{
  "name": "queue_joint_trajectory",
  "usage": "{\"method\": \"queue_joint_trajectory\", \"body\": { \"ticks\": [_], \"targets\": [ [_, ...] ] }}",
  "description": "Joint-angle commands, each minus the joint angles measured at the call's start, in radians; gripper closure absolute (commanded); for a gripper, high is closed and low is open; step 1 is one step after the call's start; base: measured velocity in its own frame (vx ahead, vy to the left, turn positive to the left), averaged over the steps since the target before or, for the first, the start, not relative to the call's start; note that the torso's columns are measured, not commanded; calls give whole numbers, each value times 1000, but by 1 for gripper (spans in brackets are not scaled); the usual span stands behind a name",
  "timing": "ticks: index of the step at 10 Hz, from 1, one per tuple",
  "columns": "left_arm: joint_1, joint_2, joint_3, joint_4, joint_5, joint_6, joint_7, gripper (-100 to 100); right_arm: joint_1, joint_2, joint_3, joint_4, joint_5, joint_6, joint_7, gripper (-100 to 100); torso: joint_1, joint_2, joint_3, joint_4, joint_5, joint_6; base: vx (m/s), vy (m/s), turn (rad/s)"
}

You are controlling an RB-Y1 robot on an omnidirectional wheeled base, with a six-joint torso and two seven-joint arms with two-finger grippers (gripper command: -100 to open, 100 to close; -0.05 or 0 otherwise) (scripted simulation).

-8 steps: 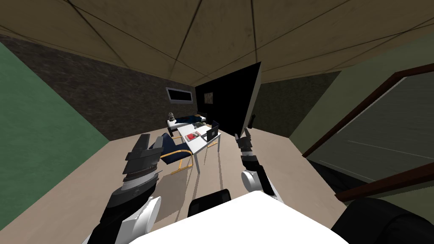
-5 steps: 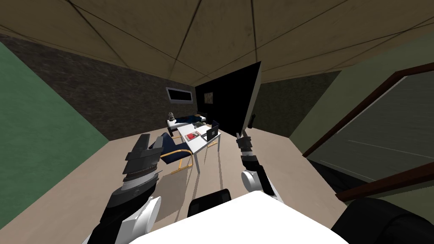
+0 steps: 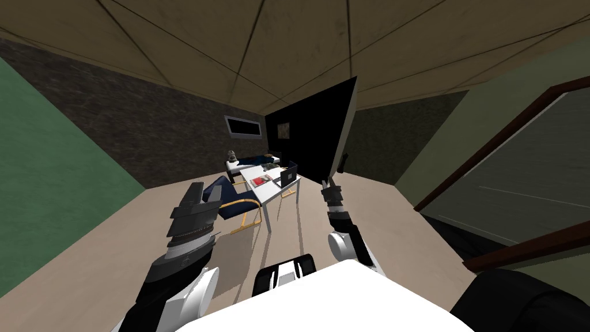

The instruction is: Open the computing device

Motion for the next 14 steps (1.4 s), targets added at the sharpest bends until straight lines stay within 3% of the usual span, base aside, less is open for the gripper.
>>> {"method": "queue_joint_trajectory", "body": {
  "ticks": [1, 2, 4, 8, 9, 11, 12, 14],
  "targets": [
    [0, 0, 0, 0, 0, 0, 0, 0, 0, 0, 0, 0, 0, 0, 0, 0, 0, 74, -148, 74, 0, 0, 0, 0, 0],
    [0, 0, 0, 0, 0, 0, 0, 0, 2, -35, -1, 8, 6, 13, 3, -100, 0, 148, -295, 148, 0, 0, 12, 14, 32],
    [0, 0, 0, 0, 0, 0, 0, 0, 6, -89, -3, 26, 20, 43, 10, -100, 1, 190, -384, 190, 0, 0, 25, 38, 60],
    [0, 0, 0, 0, 0, 0, 0, 0, 28, -212, -12, 79, 65, 145, 35, -100, 1, 194, -389, 194, 0, 0, 47, 69, 99],
    [0, 0, 0, 0, 0, 0, 0, 0, 28, -214, -12, 79, 65, 147, 35, -100, 0, 194, -390, 194, 0, 0, 44, 49, 30],
    [0, 0, 0, 0, 0, 0, 0, 0, 44, -280, -20, 113, 93, 206, 51, -100, -1, 195, -389, 195, 0, 0, 43, 51, 118],
    [0, 0, 0, 0, 0, 0, 0, 0, 44, -280, -20, 113, 93, 215, 51, -100, 0, 194, -389, 195, 0, 0, 43, 45, 54],
    [0, 0, 0, 0, 0, 0, 0, 0, 64, -347, -29, 150, 124, 276, 69, -100, 0, 194, -389, 194, 0, 0, 63, 58, 124]
  ]
}}
